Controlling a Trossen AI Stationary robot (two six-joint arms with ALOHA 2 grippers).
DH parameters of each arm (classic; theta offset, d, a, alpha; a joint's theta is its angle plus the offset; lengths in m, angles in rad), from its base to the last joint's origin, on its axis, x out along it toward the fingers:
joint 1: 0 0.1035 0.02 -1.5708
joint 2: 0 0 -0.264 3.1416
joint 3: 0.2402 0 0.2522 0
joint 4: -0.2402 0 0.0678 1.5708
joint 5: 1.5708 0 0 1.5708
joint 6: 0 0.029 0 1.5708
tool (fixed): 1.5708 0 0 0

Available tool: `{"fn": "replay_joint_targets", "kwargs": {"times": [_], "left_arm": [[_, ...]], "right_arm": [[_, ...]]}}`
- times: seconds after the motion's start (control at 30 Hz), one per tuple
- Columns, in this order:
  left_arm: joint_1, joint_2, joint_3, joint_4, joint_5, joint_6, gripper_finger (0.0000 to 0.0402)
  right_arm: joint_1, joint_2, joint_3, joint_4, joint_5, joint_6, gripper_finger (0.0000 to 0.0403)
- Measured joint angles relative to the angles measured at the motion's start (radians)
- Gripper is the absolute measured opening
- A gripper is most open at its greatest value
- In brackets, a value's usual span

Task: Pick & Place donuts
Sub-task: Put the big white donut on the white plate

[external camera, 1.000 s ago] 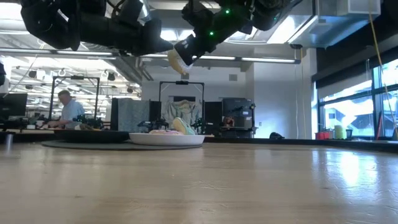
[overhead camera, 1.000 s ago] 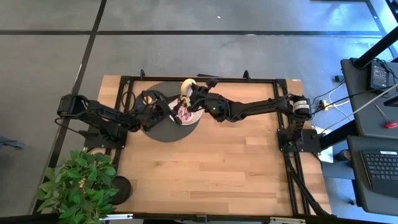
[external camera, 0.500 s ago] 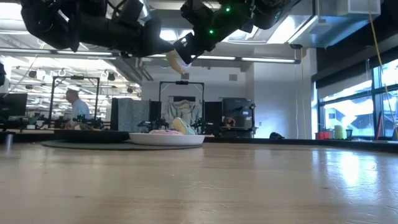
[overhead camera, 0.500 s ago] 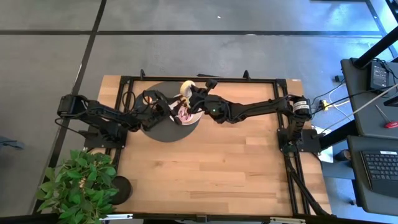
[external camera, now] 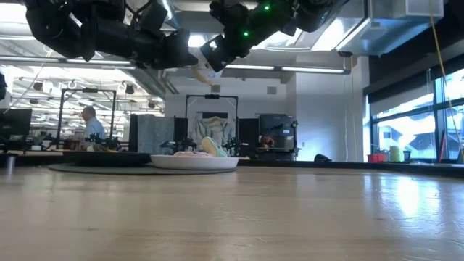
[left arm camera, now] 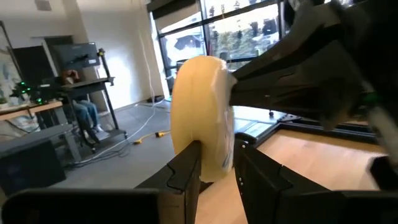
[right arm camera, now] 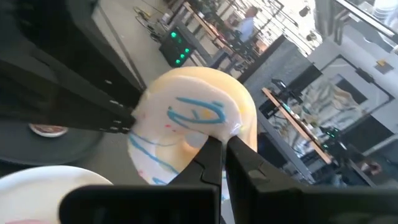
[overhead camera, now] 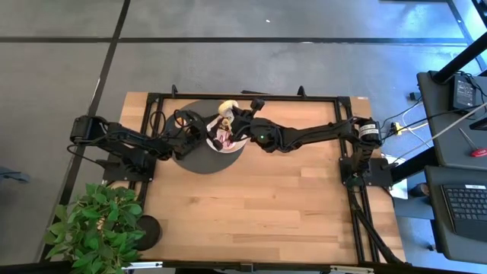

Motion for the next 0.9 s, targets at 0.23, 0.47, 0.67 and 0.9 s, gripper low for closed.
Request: {"fn": "replay_joint_targets", "kwargs": {"times": [0.23, 0.47, 0.67, 0.9], "left_arm": [[0.000, 0.000, 0.000, -0.001, -0.039, 0.003, 0.0090], [0.000, 0.000, 0.000, -0.001, -0.051, -0.005, 0.0090], [0.000, 0.000, 0.000, 0.000, -0.051, -0.005, 0.0086], [-0.001, 0.000, 0.000, 0.000, -0.044, -0.005, 0.0044]], "right_arm": [[0.029, 0.000, 0.000, 0.000, -0.039, 0.003, 0.0010], [0.036, 0.000, 0.000, 0.000, -0.047, 0.003, 0.0010], [0.037, 0.000, 0.000, 0.000, -0.049, 0.003, 0.0010], [0.037, 0.000, 0.000, 0.000, -0.050, 0.002, 0.0010]]}}
